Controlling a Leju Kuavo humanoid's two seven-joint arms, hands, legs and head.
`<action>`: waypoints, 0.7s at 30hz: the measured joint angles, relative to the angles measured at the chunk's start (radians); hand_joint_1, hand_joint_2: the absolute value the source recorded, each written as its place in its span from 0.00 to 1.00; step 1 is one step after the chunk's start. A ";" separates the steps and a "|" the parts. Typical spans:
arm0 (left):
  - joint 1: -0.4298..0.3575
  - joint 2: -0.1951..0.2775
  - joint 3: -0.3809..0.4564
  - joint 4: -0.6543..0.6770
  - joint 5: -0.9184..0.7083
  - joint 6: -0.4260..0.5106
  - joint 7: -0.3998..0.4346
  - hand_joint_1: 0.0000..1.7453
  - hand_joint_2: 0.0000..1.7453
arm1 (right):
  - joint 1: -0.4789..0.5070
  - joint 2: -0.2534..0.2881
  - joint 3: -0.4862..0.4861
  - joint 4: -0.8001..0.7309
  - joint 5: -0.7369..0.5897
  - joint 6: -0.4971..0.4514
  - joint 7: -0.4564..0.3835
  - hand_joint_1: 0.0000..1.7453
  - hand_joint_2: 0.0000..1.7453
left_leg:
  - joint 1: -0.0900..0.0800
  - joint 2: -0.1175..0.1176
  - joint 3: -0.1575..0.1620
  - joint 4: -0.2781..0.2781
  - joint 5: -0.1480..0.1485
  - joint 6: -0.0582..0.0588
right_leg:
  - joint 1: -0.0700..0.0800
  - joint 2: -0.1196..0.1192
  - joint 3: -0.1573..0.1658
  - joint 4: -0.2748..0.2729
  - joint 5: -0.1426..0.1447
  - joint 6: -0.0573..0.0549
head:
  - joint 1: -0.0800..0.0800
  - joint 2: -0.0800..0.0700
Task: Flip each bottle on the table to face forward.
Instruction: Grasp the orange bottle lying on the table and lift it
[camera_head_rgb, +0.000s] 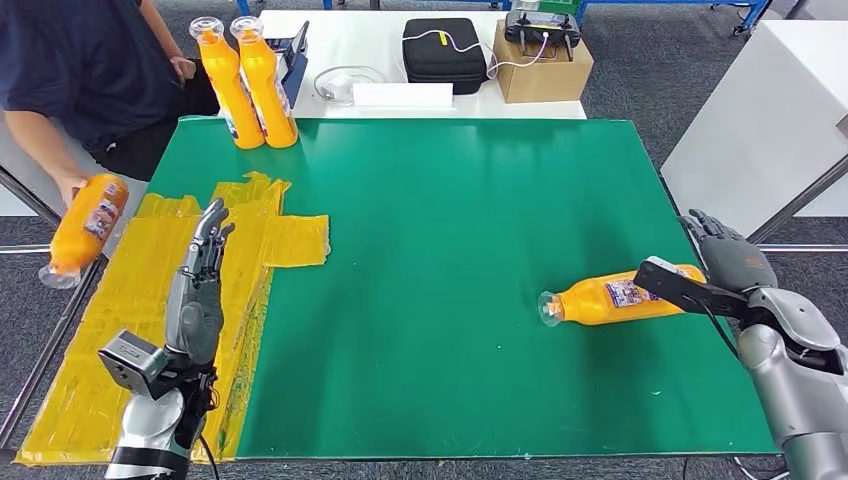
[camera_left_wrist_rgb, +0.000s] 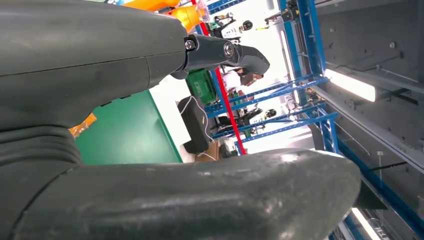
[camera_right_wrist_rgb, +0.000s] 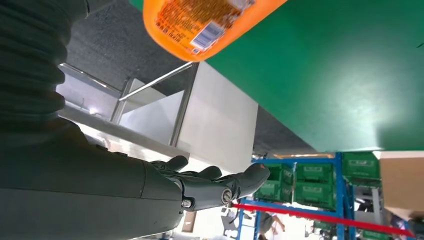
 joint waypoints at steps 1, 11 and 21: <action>-0.001 0.000 0.000 0.001 0.002 -0.001 0.000 0.00 0.00 | -0.005 0.003 0.005 0.008 -0.003 0.001 -0.004 0.00 1.00 | 0.000 0.000 0.000 0.000 0.000 0.000 | 0.000 0.000 0.000 0.000 0.000 0.000 | 0.000 0.000; -0.004 0.000 0.000 0.006 0.015 -0.011 0.000 0.00 0.00 | -0.016 0.011 0.048 0.044 -0.042 0.076 -0.048 0.00 1.00 | 0.000 0.000 0.000 0.000 0.000 0.000 | 0.000 0.000 0.000 0.000 0.000 0.000 | 0.000 0.000; -0.019 0.000 -0.006 0.019 0.017 -0.022 0.000 0.00 0.00 | -0.032 -0.010 0.098 0.079 -0.043 0.140 -0.038 0.00 1.00 | 0.000 0.000 0.000 0.000 0.000 0.000 | 0.000 0.000 0.000 0.000 0.000 0.000 | 0.000 0.000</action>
